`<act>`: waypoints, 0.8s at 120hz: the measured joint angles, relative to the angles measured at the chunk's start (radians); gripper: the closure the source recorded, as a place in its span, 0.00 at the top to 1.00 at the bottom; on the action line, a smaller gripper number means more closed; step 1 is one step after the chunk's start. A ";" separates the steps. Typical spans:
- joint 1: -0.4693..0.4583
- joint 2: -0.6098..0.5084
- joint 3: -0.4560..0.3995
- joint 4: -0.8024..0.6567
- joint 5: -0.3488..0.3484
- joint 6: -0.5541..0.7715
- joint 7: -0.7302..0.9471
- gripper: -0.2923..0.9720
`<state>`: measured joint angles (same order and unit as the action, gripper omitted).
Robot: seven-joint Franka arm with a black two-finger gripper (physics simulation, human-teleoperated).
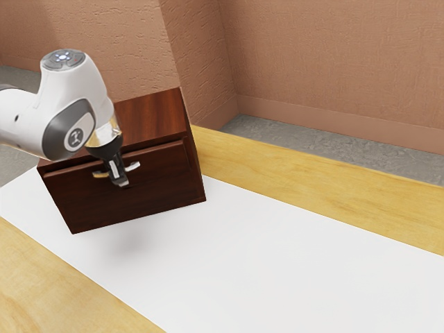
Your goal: Pull the drawer handle with one arm to open the drawer
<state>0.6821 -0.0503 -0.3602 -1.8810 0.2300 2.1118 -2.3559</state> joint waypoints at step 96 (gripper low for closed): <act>-0.004 -0.110 0.001 -0.123 -0.063 -0.005 -0.013 0.30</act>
<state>0.6783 -0.1606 -0.3597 -2.0037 0.1671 2.1069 -2.3685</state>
